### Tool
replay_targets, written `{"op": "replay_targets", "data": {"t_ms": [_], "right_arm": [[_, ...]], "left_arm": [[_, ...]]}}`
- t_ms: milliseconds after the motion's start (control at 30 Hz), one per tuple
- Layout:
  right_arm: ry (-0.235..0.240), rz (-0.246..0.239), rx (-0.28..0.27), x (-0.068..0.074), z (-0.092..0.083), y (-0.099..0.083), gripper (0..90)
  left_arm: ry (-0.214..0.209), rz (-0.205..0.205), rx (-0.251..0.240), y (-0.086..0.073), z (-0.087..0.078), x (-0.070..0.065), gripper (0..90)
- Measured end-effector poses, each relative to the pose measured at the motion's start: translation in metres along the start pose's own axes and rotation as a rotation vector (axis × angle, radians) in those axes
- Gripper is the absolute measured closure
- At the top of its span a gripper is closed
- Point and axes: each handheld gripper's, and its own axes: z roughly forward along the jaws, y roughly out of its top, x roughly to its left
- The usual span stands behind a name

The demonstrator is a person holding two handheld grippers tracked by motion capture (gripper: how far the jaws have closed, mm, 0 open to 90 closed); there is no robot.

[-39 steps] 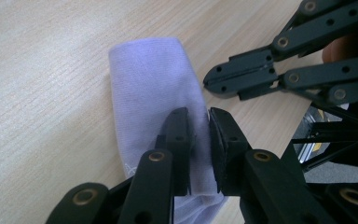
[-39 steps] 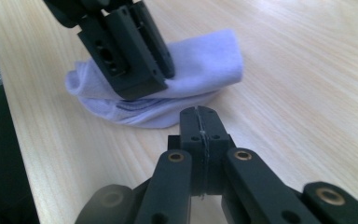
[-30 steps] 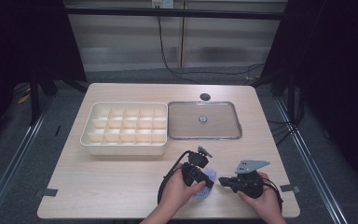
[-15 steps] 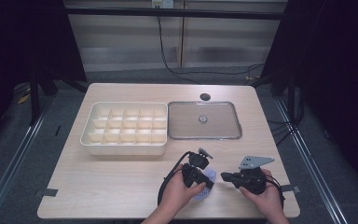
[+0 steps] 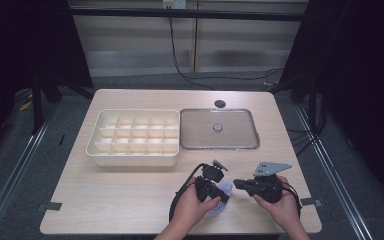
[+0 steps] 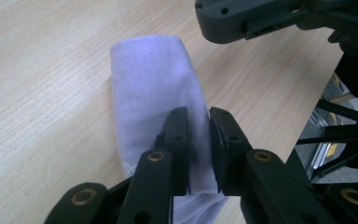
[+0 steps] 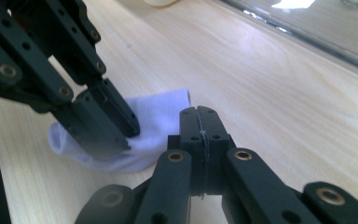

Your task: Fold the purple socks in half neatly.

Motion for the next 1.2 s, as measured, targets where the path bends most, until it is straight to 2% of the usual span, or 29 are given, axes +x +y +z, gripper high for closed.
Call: {"op": "replay_targets", "data": {"t_ms": [133,333,367,400,533,600,700,933,1067,1200], "right_arm": [[0.003,-0.013,-0.011,0.001,0.002,0.006,90.0],[0.01,-0.027,0.005,0.004,0.01,0.009,90.0],[0.012,-0.028,0.005,0.004,0.011,0.009,90.0],[0.016,-0.031,0.001,0.003,0.013,0.01,90.0],[0.023,-0.036,-0.001,0.005,0.017,0.014,90.0],[0.032,-0.038,0.0,0.005,0.019,0.015,90.0],[0.036,-0.048,0.009,0.006,0.023,0.017,90.0],[0.035,-0.054,0.035,0.004,0.031,0.016,90.0],[0.025,-0.054,0.074,0.004,0.037,0.013,90.0],[0.022,-0.062,0.083,0.004,0.04,0.012,90.0]], "left_arm": [[0.004,-0.004,-0.006,0.0,0.0,-0.001,78.1],[-0.006,-0.004,0.003,-0.002,-0.001,0.0,78.0],[-0.003,-0.014,-0.008,-0.002,0.0,-0.001,77.9],[0.0,-0.009,0.004,-0.001,-0.001,-0.002,77.8],[-0.001,-0.013,-0.007,-0.002,0.0,-0.003,77.5],[-0.003,-0.008,0.004,-0.002,-0.001,-0.002,77.5],[-0.001,-0.017,0.0,-0.003,0.0,-0.003,77.4],[-0.004,-0.014,-0.004,-0.004,0.0,-0.003,76.9],[-0.004,-0.008,0.002,-0.004,0.0,-0.004,76.9],[-0.009,-0.013,-0.004,-0.006,-0.001,-0.003,76.9]]}}
